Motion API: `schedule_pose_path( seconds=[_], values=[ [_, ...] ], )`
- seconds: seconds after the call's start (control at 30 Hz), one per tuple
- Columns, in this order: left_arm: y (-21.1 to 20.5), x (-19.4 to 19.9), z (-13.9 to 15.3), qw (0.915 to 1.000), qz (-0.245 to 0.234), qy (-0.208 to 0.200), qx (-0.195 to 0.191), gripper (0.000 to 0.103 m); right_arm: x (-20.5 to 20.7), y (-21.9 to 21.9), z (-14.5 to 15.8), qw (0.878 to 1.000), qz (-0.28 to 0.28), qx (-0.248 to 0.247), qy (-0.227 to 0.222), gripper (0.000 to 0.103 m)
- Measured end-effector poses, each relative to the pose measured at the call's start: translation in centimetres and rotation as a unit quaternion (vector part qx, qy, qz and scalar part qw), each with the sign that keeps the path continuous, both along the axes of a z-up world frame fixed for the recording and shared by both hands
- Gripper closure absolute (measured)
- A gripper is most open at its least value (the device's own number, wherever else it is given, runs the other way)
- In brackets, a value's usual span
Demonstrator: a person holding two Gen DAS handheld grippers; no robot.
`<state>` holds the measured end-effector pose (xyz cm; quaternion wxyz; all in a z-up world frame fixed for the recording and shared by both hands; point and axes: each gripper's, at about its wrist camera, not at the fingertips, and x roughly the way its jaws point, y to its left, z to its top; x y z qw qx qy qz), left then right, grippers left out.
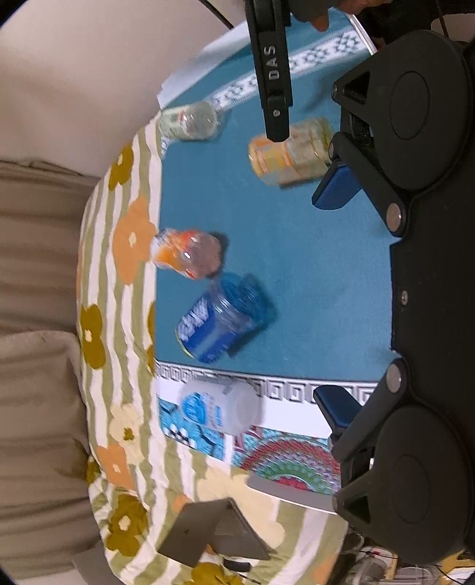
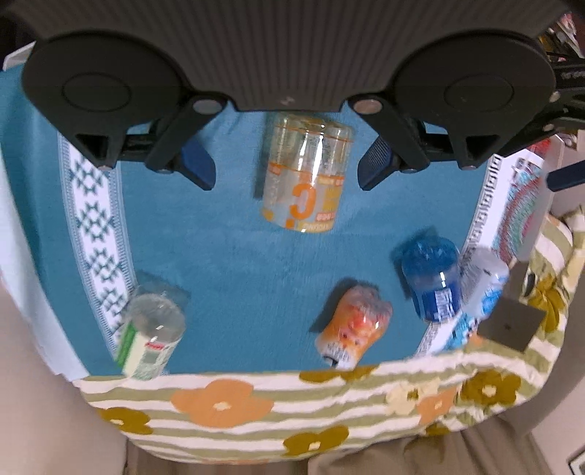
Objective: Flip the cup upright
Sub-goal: 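Close the left tool on the cup while the right tool releases it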
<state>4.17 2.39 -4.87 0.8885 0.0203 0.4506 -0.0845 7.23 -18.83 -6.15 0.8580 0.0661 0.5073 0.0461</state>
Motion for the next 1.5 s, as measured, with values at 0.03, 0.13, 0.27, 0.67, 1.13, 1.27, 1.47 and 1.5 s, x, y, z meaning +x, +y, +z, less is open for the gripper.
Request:
schedule_pose_path(
  seconds=[0.03, 0.13, 0.27, 0.67, 1.13, 1.27, 1.47, 1.5],
  values=[
    [-0.3, 0.1, 0.3, 1.0000, -0.005, -0.004, -0.002, 0.000, -0.4, -0.5, 0.6, 1.000, -0.006, 0.006, -0.006, 0.003],
    [-1.9, 1.0, 1.4, 0.9996, -0.026, -0.003, -0.006, 0.000, -1.3, -2.5, 2.0, 0.999, -0.028, 0.020, -0.018, 0.000],
    [-4.6, 2.7, 2.0, 0.9986, -0.047, 0.022, -0.007, 0.000, -2.6, -5.1, 2.9, 0.998, -0.051, -0.004, -0.046, 0.000],
    [-12.8, 9.3, -1.5, 0.9839, -0.052, 0.171, 0.001, 0.005, -3.3, -13.3, -0.7, 0.999, -0.045, -0.005, 0.010, 0.000],
    [-17.8, 13.9, -6.3, 0.9599, -0.051, 0.270, 0.053, 0.022, -2.1, -17.2, -4.8, 0.998, -0.010, 0.048, 0.039, 0.000],
    [-17.8, 14.5, -7.3, 0.9529, -0.044, 0.295, 0.054, 0.037, -1.6, -17.4, -5.2, 0.998, -0.005, 0.056, 0.042, 0.000],
    [-17.7, 14.4, -7.2, 0.9547, -0.046, 0.290, 0.046, 0.041, -1.4, -17.6, -5.3, 0.997, -0.005, 0.065, 0.042, 0.000],
    [-17.7, 14.3, -7.1, 0.9552, -0.047, 0.289, 0.045, 0.042, -1.4, -17.7, -5.3, 0.997, -0.006, 0.065, 0.042, 0.000]
  ],
)
